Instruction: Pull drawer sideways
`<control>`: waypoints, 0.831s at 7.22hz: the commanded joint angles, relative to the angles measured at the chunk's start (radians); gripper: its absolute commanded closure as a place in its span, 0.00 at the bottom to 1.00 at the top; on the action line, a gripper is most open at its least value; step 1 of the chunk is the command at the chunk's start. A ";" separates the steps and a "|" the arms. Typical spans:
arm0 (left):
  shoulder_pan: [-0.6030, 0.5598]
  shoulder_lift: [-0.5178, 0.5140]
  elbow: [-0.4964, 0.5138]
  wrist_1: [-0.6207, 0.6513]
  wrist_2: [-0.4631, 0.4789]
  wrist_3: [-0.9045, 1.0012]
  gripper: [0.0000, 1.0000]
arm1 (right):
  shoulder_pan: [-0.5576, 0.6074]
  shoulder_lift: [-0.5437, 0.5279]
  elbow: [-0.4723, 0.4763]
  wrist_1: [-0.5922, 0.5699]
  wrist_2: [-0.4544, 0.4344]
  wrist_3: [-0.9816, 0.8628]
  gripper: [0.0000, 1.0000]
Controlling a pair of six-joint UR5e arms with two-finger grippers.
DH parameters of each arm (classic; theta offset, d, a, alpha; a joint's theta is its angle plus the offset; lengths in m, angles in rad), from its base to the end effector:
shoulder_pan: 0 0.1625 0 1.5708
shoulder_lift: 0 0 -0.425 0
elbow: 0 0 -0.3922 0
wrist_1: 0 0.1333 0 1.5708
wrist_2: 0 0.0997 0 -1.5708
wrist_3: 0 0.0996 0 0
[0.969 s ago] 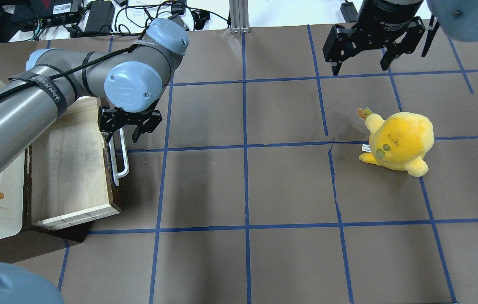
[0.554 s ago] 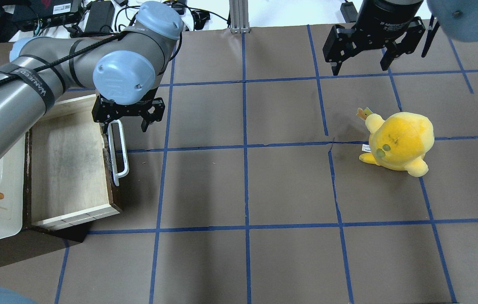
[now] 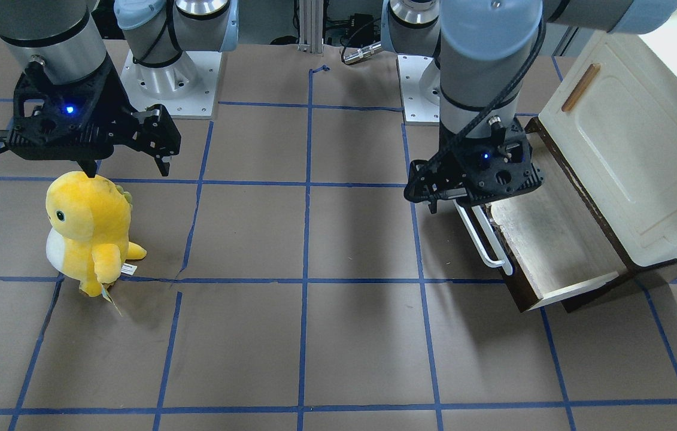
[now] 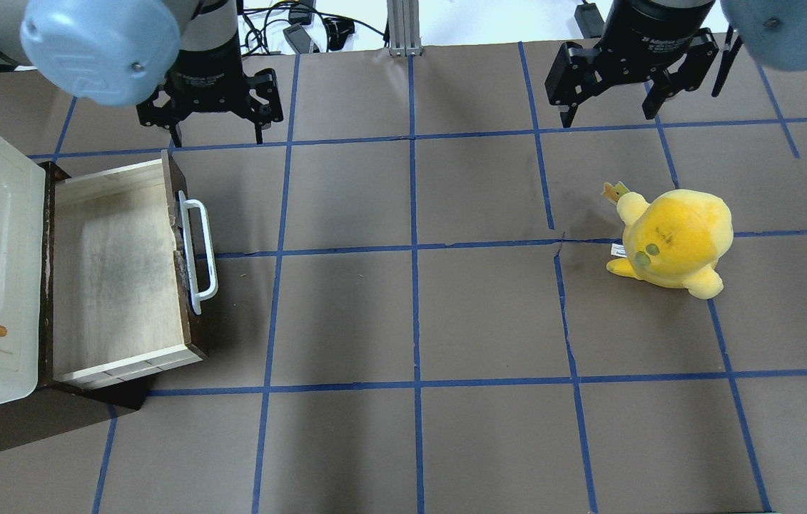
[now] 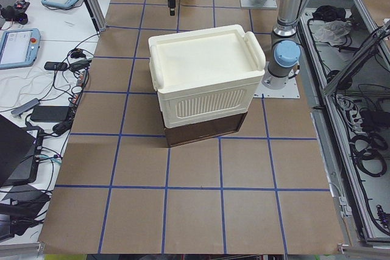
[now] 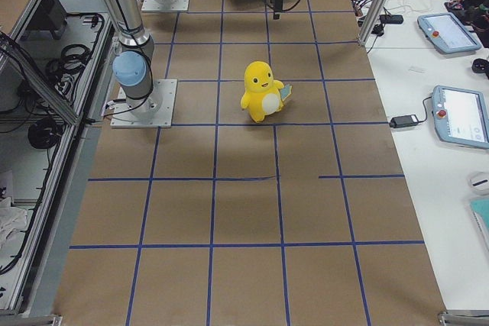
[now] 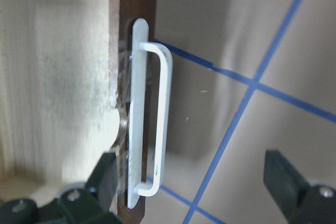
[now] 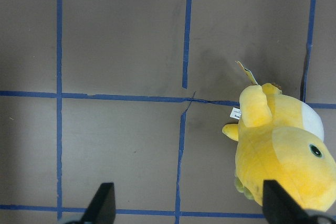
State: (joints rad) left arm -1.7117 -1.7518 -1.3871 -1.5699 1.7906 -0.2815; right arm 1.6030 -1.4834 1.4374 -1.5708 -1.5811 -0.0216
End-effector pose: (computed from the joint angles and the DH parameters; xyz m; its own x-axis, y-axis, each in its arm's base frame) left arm -0.1904 -0.5474 0.4848 -0.9674 -0.1441 -0.2085 -0.1336 0.9890 -0.0640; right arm 0.1494 -0.5285 0.5090 -0.9985 -0.0533 0.0113 -0.0537 0.9975 -0.0458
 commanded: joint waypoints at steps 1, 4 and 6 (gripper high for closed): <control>0.052 0.073 -0.004 -0.002 -0.133 0.158 0.00 | 0.000 0.000 0.000 0.000 0.000 0.000 0.00; 0.173 0.130 -0.068 -0.012 -0.154 0.448 0.00 | 0.000 0.000 0.000 0.000 0.001 -0.001 0.00; 0.231 0.141 -0.119 -0.004 -0.225 0.464 0.00 | 0.000 0.000 0.000 0.000 0.000 0.000 0.00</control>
State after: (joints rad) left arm -1.5143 -1.6198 -1.4756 -1.5768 1.6143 0.1600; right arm 1.6030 -1.4833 1.4374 -1.5708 -1.5803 -0.0219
